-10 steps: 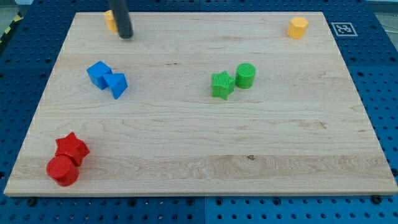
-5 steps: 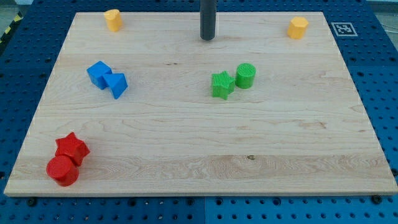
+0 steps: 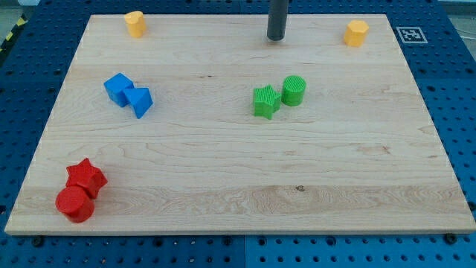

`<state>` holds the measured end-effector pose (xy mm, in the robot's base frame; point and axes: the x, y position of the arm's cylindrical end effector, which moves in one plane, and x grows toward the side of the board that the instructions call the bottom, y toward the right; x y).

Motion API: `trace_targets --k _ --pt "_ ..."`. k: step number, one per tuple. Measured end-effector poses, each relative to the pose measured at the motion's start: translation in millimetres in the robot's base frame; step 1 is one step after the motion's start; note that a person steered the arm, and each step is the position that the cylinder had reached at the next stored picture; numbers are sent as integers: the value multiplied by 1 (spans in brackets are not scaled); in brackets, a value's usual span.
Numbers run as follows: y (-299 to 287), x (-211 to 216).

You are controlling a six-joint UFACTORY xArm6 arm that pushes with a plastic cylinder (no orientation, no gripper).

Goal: Move your arm towards the yellow hexagon

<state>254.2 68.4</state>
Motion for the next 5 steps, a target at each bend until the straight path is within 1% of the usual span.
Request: trace_targets --k 1,2,4,5 --pt "0 -13" --pt "2 -44" --pt "80 -51" --pt "131 -52"
